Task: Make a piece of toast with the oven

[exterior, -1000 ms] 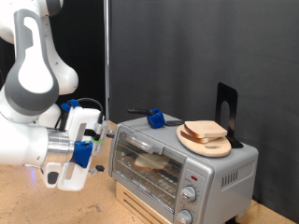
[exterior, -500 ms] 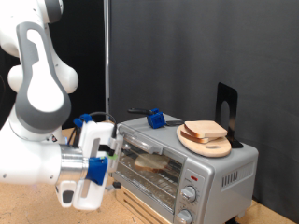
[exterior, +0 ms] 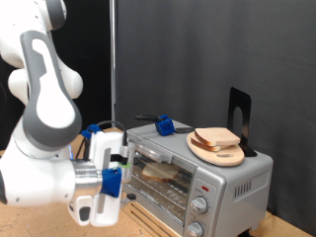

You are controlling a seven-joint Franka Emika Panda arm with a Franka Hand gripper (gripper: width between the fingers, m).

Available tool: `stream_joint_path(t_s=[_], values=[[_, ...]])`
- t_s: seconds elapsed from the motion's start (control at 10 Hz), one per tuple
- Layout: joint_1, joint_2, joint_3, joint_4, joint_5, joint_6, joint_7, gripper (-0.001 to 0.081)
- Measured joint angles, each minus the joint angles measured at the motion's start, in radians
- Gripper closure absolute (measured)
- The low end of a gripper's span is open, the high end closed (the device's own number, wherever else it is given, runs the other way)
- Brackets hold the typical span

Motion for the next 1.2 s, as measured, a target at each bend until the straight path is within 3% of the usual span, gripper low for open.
stream_joint_path(t_s=[0.3,0.5,0.9,1.2], values=[[0.056,0.095,0.012,0.095,0.015,0.084,0.000,-0.0002],[0.102,0.133,0.012,0.135,0.046,0.214,0.009,-0.0002],[0.081,0.148,0.008,0.137,0.042,0.089,0.020,-0.0002],[0.078,0.187,0.008,0.172,0.050,0.090,0.020,-0.0002]])
